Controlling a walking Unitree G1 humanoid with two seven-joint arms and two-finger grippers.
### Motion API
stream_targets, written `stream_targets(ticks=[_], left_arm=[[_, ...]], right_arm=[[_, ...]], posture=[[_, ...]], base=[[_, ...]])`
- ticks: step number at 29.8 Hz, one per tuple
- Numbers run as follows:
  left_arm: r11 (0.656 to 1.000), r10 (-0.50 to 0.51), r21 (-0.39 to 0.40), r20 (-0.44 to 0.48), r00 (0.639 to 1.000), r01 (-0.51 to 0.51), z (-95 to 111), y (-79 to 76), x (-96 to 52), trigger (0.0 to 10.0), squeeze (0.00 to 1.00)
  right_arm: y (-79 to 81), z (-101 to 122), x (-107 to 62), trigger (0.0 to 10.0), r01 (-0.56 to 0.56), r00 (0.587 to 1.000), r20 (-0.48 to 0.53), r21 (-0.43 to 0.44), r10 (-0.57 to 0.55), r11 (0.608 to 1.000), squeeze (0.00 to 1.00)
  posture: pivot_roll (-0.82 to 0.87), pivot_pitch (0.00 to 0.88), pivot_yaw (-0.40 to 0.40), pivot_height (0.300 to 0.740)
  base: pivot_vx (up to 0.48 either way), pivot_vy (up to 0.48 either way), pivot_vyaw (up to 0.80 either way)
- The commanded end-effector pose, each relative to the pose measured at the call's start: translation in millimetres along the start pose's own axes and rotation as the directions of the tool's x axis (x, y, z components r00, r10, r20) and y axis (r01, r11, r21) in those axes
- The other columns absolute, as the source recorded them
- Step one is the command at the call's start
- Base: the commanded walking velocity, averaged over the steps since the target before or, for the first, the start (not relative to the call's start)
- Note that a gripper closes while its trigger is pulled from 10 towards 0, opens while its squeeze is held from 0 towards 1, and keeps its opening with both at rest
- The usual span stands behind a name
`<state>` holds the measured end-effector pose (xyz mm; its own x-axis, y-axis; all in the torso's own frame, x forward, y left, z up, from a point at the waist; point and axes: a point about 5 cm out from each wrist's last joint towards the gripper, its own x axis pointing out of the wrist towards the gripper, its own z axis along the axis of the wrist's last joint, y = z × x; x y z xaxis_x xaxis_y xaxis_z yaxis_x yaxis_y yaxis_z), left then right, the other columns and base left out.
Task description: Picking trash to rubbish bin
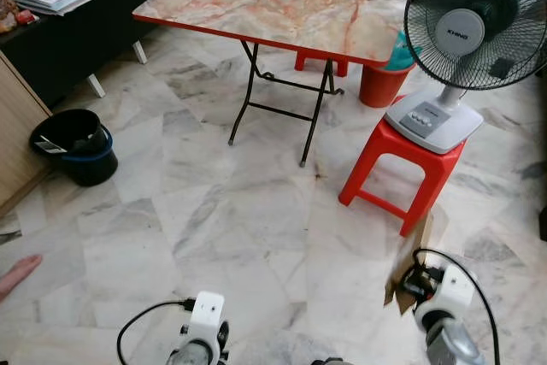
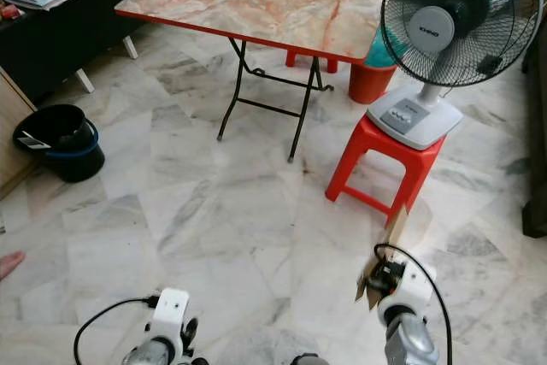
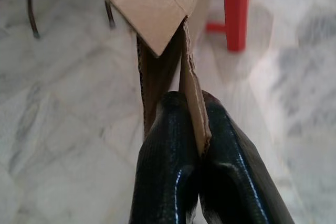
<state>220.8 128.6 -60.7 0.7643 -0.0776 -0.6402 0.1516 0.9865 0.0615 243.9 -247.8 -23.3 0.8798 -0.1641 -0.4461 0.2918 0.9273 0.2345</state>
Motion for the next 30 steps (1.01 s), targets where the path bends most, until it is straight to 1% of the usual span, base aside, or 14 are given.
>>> stream_targets(ticks=[1,2,3,4,6,7,10,11,13,14,16,19,22,30], left_arm=[[1.0,0.028,-0.003,-0.005,1.0,-0.028,-2.8,3.0,-1.0,10.0,0.0],[0.998,0.056,-0.011,0.013,0.998,-0.056,1.6,6.8,0.1,10.0,0.0],[0.998,0.056,-0.011,0.013,0.998,-0.056,1.6,6.8,0.1,10.0,0.0],[0.993,0.102,-0.067,0.017,0.995,-0.101,1.0,13.6,-0.6,10.0,0.0],[0.993,0.107,-0.061,0.016,0.994,-0.106,0.0,14.8,-1.1,10.0,0.0],[0.993,0.108,-0.057,0.004,0.994,-0.108,-3.3,14.7,-2.0,10.0,0.0],[0.994,0.102,-0.045,-0.024,0.995,-0.103,-13.9,13.3,-5.7,10.0,0.0],[0.996,0.091,-0.024,-0.036,0.995,-0.091,-18.3,11.6,-7.3,10.0,0.0],[0.996,0.085,-0.007,-0.043,0.995,-0.085,-20.4,11.0,-8.0,10.0,0.0],[0.996,0.092,-0.004,-0.058,0.994,-0.092,-24.9,11.5,-9.6,10.0,0.0],[0.995,0.096,-0.003,-0.064,0.993,-0.097,-26.7,11.9,-10.4,10.0,0.0],[0.995,0.099,0.0,-0.058,0.993,-0.1,-25.7,14.2,-10.1,10.0,0.0],[0.996,0.092,0.023,-0.053,0.994,-0.091,-24.4,16.1,-9.8,10.0,0.0],[0.995,0.089,0.044,-0.028,0.996,-0.087,-16.5,21.5,-7.0,10.0,0.0]], right_arm=[[3.6,-1.9,0.2,10.0,-0.019,1.0,-0.008,-0.01,0.019,1.0,0.0],[8.8,-4.7,1.5,10.0,-0.038,0.998,-0.041,-0.032,0.036,0.999,0.0],[8.8,-4.7,1.5,10.0,-0.038,0.998,-0.041,-0.032,0.036,0.999,0.0],[14.6,-8.0,1.7,10.0,-0.076,0.995,-0.063,-0.045,0.073,0.996,0.0],[15.1,-9.1,1.6,10.0,-0.078,0.995,-0.071,-0.053,0.075,0.996,0.0],[15.0,-9.0,1.8,10.0,-0.079,0.994,-0.075,-0.049,0.075,0.996,0.0],[15.9,-9.2,1.5,10.0,-0.095,0.993,-0.073,-0.052,0.091,0.994,0.0],[16.3,-8.3,1.9,10.0,-0.096,0.993,-0.065,-0.038,0.093,0.995,0.0],[16.8,-7.7,2.4,10.0,-0.095,0.994,-0.065,-0.036,0.092,0.995,0.0],[16.1,-8.8,2.2,10.0,-0.082,0.994,-0.071,-0.036,0.079,0.996,0.0],[16.3,-9.7,2.1,10.0,-0.077,0.994,-0.076,-0.035,0.074,0.996,0.0],[18.1,-11.6,2.1,10.0,-0.07,0.994,-0.083,-0.033,0.067,0.997,0.0],[18.4,-12.2,1.9,10.0,-0.056,0.996,-0.077,-0.019,0.054,0.998,0.0],[19.7,-18.9,-0.9,10.0,-0.06,0.994,-0.09,-0.02,0.058,0.998,0.0]], posture=[[-0.2,0.172,-0.049,0.74],[-0.19,0.164,-0.075,0.74],[-0.19,0.164,-0.075,0.74],[-0.18,0.184,-0.101,0.74],[-0.18,0.182,-0.104,0.74],[-0.18,0.191,-0.103,0.74],[-0.19,0.177,-0.096,0.74],[-0.2,0.176,-0.091,0.74],[-0.19,0.17,-0.085,0.74],[-0.18,0.171,-0.077,0.74],[-0.18,0.169,-0.072,0.74],[-0.17,0.167,-0.053,0.74],[-0.18,0.171,-0.039,0.74],[-0.17,0.178,-0.025,0.74]], base=[[0.0,0.0,0.0],[0.0,0.0,0.0],[0.0,0.0,0.0],[0.0,0.0,0.0],[0.0,0.0,0.0],[0.0,0.0,0.0],[0.0,0.0,0.0],[0.0,0.0,0.0],[0.0,0.0,0.0],[0.0,0.0,0.0],[0.0,0.0,0.0],[0.0,0.0,0.0],[0.0,0.0,0.0],[0.0,0.0,0.0]])
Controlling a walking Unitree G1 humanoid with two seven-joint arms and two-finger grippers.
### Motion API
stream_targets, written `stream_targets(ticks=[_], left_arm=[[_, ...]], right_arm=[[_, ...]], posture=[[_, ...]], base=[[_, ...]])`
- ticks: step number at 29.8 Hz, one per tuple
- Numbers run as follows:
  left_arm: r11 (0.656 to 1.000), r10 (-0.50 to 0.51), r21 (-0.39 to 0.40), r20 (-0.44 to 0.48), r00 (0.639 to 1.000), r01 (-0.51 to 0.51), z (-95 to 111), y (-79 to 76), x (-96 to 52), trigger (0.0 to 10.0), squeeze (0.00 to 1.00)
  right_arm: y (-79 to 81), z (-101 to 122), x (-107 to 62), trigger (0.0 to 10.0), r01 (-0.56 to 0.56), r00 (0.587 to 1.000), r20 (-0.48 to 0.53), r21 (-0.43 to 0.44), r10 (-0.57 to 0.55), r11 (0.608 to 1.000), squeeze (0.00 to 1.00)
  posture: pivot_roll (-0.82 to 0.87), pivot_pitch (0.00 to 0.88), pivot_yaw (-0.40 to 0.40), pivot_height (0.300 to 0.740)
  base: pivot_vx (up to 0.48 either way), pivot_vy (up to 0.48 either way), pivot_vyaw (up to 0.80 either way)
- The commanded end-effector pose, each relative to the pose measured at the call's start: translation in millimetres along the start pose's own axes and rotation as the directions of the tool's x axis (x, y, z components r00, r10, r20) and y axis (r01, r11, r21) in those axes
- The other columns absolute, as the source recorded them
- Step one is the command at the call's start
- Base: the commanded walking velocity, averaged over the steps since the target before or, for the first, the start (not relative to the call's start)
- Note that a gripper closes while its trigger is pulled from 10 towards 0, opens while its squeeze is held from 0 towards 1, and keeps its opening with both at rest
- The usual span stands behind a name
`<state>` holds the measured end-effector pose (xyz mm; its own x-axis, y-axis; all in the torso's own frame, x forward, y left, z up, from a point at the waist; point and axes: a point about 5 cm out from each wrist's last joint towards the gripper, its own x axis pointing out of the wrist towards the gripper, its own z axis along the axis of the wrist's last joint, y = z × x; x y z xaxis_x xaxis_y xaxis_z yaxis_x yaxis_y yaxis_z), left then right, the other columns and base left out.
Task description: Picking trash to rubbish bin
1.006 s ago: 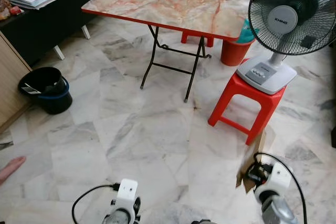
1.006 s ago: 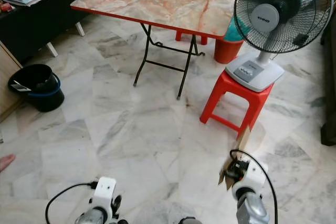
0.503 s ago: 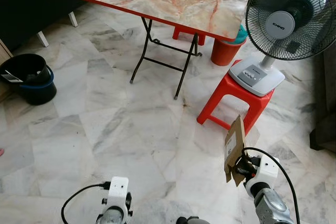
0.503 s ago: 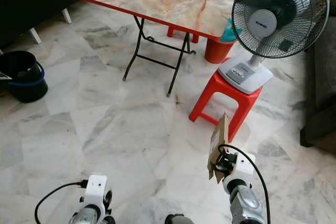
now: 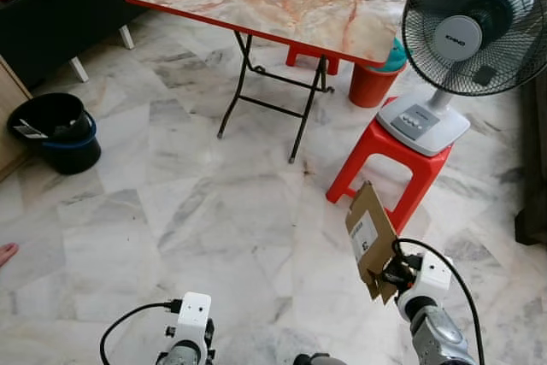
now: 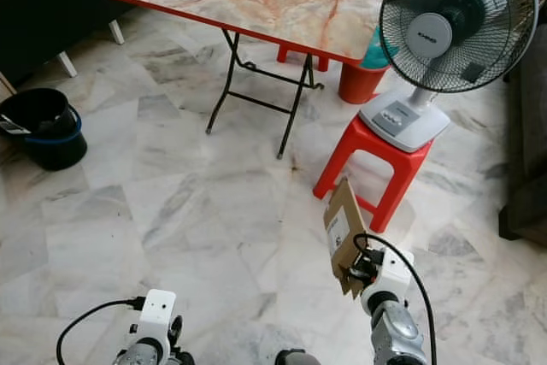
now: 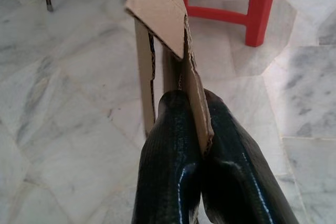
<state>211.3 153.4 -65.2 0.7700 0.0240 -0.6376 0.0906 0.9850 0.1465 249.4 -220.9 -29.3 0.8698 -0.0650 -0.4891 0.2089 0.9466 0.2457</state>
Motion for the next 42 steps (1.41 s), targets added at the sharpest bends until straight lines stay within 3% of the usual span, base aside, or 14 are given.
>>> stream_targets(ticks=[1,10,19,23,24,28,33,35,40,42], left_arm=[[1.0,-0.012,0.016,-0.018,1.0,0.012,-2.9,-0.9,-0.5,10.0,0.0],[1.0,-0.008,0.029,-0.018,1.0,0.008,-5.4,3.4,-1.5,10.0,0.0],[0.997,-0.005,0.081,-0.015,1.0,0.007,-4.5,11.4,-0.9,10.0,0.0],[0.997,0.018,0.078,0.004,1.0,-0.018,0.1,20.4,0.6,10.0,0.0],[0.996,0.041,0.084,0.015,0.999,-0.042,2.4,29.3,1.1,10.0,0.0],[0.994,0.072,0.082,0.02,0.997,-0.074,3.1,38.8,0.8,10.0,0.0],[0.993,0.095,0.073,0.013,0.995,-0.095,3.3,44.6,0.9,10.0,0.0],[0.994,0.107,0.041,-0.006,0.994,-0.106,0.9,44.6,0.7,10.0,0.0],[0.997,0.069,0.025,-0.038,0.997,-0.068,-5.6,25.9,-0.3,10.0,0.0],[0.997,0.071,0.02,-0.038,0.997,-0.07,-6.0,25.7,-0.5,10.0,0.0]], right_arm=[[-5.0,-8.0,-4.1,10.0,0.021,1.0,-0.02,0.009,-0.021,1.0,0.0],[-1.7,-22.7,-8.5,10.0,0.025,0.997,-0.068,0.009,-0.024,1.0,0.0],[16.8,-43.0,-11.6,10.0,0.006,0.991,-0.133,0.044,0.0,0.999,0.0],[28.5,-46.6,-10.1,10.0,-0.025,0.987,-0.158,0.033,0.03,0.999,0.0],[37.3,-47.9,-8.5,10.0,-0.042,0.984,-0.172,0.029,0.047,0.999,0.0],[43.4,-47.2,-6.9,10.0,-0.068,0.981,-0.179,0.016,0.07,0.998,0.0],[37.7,-47.9,-8.1,10.0,-0.055,0.981,-0.185,0.016,0.057,0.998,0.0],[26.6,-50.4,-11.0,10.0,-0.005,0.98,-0.198,0.02,0.009,1.0,0.0],[-0.7,-46.0,-15.9,10.0,0.086,0.982,-0.173,0.072,-0.073,0.994,0.0],[-2.2,-45.7,-16.3,10.0,0.088,0.983,-0.171,0.073,-0.074,0.993,0.0]], posture=[[-0.16,0.18,-0.024,0.74],[-0.15,0.174,-0.016,0.74],[-0.07,0.151,0.021,0.74],[-0.02,0.142,0.025,0.74],[0.01,0.157,0.032,0.74],[0.02,0.155,0.034,0.74],[0.02,0.138,0.034,0.74],[-0.02,0.135,0.036,0.74],[-0.07,0.154,-0.002,0.74],[-0.07,0.158,-0.009,0.74]], base=[[0.0,0.0,0.0],[0.0,0.0,0.0],[0.0,0.0,0.0],[0.0,0.0,0.0],[0.0,0.0,0.0],[0.0,0.0,0.0],[0.0,0.0,0.0],[0.0,0.0,0.0],[0.0,0.0,0.0],[0.0,0.0,0.0]])
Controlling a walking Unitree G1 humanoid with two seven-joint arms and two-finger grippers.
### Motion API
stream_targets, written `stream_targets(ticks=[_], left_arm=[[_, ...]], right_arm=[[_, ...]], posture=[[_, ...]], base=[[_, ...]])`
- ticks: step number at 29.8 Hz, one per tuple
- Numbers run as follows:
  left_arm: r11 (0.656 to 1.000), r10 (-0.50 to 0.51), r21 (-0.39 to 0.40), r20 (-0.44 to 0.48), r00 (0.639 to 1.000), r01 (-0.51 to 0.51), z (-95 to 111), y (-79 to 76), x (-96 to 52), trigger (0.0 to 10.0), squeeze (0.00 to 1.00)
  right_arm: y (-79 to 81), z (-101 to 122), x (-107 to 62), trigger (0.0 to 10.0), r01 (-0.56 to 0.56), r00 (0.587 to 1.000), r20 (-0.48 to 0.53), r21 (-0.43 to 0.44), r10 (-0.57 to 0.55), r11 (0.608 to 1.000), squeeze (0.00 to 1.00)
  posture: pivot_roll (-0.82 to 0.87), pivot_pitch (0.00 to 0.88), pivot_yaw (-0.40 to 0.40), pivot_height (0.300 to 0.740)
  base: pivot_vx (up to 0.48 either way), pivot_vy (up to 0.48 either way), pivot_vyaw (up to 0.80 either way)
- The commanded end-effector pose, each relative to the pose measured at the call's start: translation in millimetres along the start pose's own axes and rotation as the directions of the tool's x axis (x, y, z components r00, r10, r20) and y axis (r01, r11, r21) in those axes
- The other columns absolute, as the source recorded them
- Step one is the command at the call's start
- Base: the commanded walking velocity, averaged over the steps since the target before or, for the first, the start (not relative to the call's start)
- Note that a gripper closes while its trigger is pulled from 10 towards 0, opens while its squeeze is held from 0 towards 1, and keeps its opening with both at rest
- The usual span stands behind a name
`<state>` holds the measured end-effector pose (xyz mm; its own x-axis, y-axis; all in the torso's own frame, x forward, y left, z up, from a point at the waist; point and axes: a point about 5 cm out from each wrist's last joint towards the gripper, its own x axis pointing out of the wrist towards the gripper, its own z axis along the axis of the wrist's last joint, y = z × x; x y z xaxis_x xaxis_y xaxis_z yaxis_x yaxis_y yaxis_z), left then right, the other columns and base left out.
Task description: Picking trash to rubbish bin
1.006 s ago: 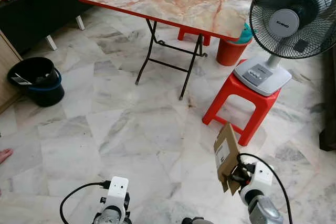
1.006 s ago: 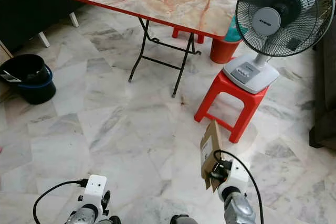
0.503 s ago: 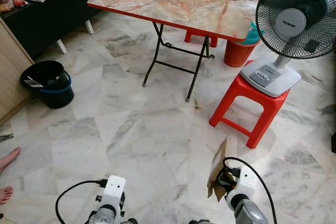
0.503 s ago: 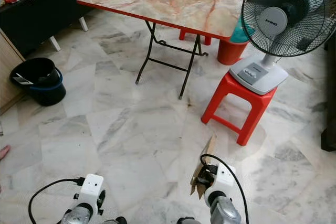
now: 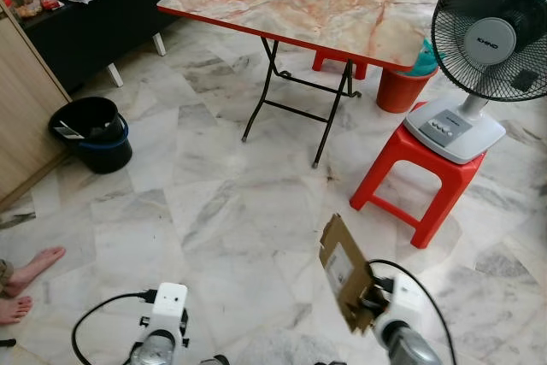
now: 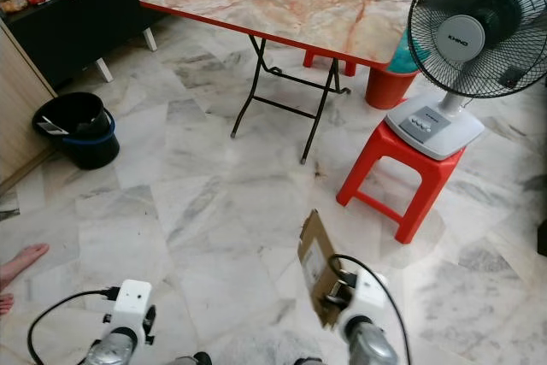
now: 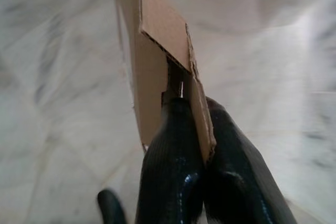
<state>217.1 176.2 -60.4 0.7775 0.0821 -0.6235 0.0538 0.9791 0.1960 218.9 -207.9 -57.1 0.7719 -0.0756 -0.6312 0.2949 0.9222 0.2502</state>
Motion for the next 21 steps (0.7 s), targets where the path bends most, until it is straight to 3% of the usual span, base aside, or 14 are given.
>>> stream_targets(ticks=[1,10,21], left_arm=[[1.0,0.019,-0.005,-0.044,0.999,-0.019,-9.9,2.8,-2.6,10.0,0.0],[0.999,0.031,-0.024,-0.076,0.997,-0.033,-21.9,3.2,-7.5,10.0,0.0],[1.0,0.018,-0.015,-0.075,0.997,-0.019,-21.0,0.1,-7.2,10.0,0.0]], right_arm=[[-2.8,-4.8,-2.0,10.0,0.008,1.0,-0.011,0.023,-0.008,1.0,0.0],[-10.9,-0.2,-2.5,10.0,0.026,1.0,-0.006,0.003,-0.026,1.0,0.0],[-12.8,0.6,-3.3,10.0,0.023,1.0,0.008,0.013,-0.023,1.0,0.0]], posture=[[-0.07,0.164,-0.016,0.74],[-0.09,0.183,-0.021,0.74],[-0.1,0.205,-0.016,0.74]], base=[[0.0,0.0,0.0],[0.0,0.0,0.0],[0.0,0.0,0.78]])
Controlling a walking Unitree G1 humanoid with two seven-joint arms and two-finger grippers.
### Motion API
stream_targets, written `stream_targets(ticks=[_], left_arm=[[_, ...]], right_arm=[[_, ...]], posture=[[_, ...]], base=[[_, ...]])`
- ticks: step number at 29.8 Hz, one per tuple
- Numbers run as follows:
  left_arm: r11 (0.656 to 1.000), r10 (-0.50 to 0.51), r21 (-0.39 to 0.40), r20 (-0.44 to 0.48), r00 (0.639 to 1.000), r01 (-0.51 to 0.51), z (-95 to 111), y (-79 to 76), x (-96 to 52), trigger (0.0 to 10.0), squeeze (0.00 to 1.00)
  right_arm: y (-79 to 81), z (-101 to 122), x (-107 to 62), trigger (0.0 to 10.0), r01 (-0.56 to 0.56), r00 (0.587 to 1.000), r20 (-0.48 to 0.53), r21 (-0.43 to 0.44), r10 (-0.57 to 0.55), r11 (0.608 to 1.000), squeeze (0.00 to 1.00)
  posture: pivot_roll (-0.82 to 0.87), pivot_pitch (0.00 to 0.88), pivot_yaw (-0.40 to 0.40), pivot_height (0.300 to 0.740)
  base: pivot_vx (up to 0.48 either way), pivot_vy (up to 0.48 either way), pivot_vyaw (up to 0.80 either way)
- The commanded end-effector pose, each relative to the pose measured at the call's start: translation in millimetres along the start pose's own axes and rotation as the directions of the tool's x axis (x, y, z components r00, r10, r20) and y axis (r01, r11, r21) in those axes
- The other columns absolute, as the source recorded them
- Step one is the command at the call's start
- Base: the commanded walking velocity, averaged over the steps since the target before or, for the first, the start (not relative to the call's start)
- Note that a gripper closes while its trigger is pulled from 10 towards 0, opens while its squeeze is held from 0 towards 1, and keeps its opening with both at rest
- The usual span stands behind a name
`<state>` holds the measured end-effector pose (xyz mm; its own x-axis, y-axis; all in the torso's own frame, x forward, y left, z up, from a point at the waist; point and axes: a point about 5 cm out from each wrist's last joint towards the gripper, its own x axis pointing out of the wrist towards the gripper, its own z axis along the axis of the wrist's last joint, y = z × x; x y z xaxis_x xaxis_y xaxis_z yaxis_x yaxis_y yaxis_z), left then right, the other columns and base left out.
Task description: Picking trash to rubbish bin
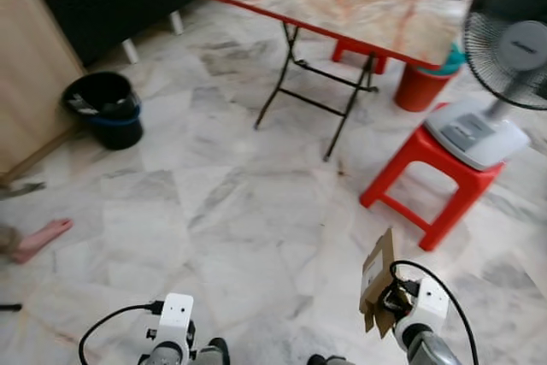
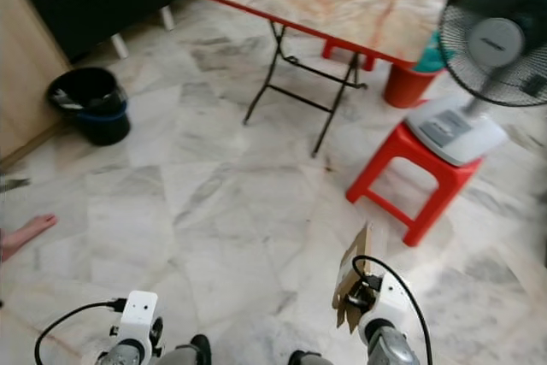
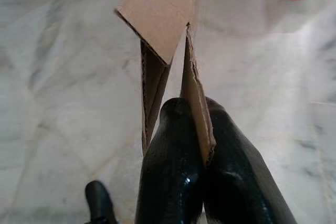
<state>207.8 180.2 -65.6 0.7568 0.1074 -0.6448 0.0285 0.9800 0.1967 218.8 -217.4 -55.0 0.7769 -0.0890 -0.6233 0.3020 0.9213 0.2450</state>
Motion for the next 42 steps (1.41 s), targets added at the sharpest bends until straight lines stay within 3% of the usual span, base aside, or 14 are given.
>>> stream_targets(ticks=[1,18,35,42], left_arm=[[1.0,-0.001,-0.003,-0.04,0.999,0.001,-10.2,-2.0,-3.1,10.0,0.0],[0.999,-0.038,0.009,-0.037,0.999,0.038,-6.7,-10.7,-2.2,10.0,0.0],[0.999,-0.02,-0.027,-0.033,0.999,0.019,-2.9,-6.9,-0.3,10.0,0.0],[0.999,-0.001,-0.05,-0.037,0.999,-0.001,-4.3,-5.5,-0.8,10.0,0.0]], right_arm=[[-4.2,-4.9,-2.6,10.0,0.012,1.0,-0.006,0.012,-0.012,1.0,0.0],[-7.6,-5.4,-3.6,10.0,0.017,1.0,-0.011,-0.001,-0.017,1.0,0.0],[-2.1,5.0,1.7,10.0,0.014,1.0,-0.008,-0.002,-0.014,1.0,0.0],[-6.5,5.8,1.1,10.0,0.038,0.999,-0.014,-0.055,-0.039,0.998,0.0]], posture=[[-0.1,0.207,-0.016,0.74],[-0.12,0.203,-0.013,0.74],[-0.06,0.206,-0.058,0.74],[-0.03,0.204,-0.081,0.74]], base=[[0.0,0.0,0.8],[0.0,0.0,0.8],[0.173,0.0,0.0],[0.325,0.0,0.16]])
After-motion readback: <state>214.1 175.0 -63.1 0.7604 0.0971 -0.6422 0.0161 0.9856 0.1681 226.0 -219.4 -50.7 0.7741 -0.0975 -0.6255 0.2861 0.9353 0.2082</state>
